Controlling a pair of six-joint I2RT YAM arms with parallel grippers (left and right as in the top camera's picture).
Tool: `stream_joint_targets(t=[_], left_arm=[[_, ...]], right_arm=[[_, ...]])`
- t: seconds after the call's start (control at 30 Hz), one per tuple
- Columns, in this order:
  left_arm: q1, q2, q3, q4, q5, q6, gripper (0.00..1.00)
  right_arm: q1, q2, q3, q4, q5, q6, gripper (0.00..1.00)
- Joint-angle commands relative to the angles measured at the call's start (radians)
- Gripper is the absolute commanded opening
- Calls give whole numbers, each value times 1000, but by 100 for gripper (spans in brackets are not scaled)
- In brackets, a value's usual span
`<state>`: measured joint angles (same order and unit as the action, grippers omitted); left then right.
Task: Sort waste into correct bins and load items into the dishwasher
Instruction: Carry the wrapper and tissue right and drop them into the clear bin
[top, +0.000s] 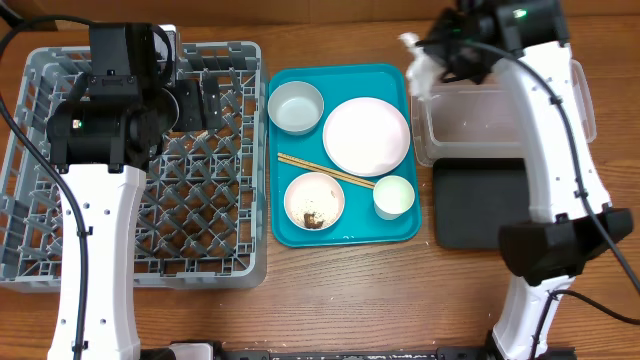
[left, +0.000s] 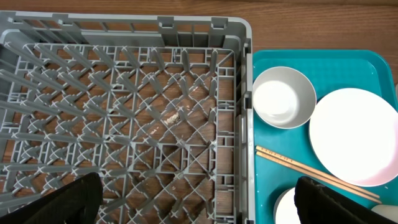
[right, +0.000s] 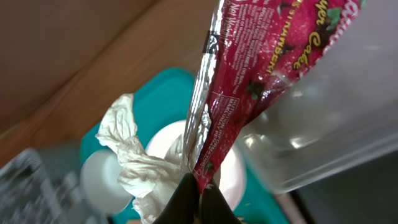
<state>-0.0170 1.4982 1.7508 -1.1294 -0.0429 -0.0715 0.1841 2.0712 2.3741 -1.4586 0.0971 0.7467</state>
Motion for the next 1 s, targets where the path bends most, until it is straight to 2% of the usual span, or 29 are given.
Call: stream_joint_targets(t=[0.0, 0.2, 0.27, 0.33, 0.37, 0.4, 0.57, 0.63, 0.7, 0.97], left_arm=[[5, 2, 27, 4, -12, 12, 100], [5, 2, 27, 4, -12, 11, 100], [5, 2, 27, 4, -12, 12, 99], [5, 2, 27, 4, -12, 12, 100], [5, 2, 27, 4, -12, 11, 100], [5, 2, 27, 4, -12, 12, 100], [5, 2, 27, 4, -12, 11, 100], [5, 2, 27, 4, -12, 11, 100], [5, 2, 27, 4, -12, 12, 100], [5, 2, 27, 4, -12, 12, 100]], right_arm=[[-82, 16, -97, 26, 38, 47, 4], [-166, 16, -339, 176, 6, 72, 5], [-175, 16, -391, 214, -10, 53, 29], [-176, 16, -410, 225, -30, -23, 84], [-176, 16, -409, 225, -35, -50, 96], [-176, 11, -402, 219, -41, -70, 100], [-172, -38, -272, 127, -88, -179, 99], [-154, -89, -198, 78, -188, -290, 94], [-128, -135, -171, 38, -246, -335, 92], [46, -184, -195, -90, -256, -328, 89]])
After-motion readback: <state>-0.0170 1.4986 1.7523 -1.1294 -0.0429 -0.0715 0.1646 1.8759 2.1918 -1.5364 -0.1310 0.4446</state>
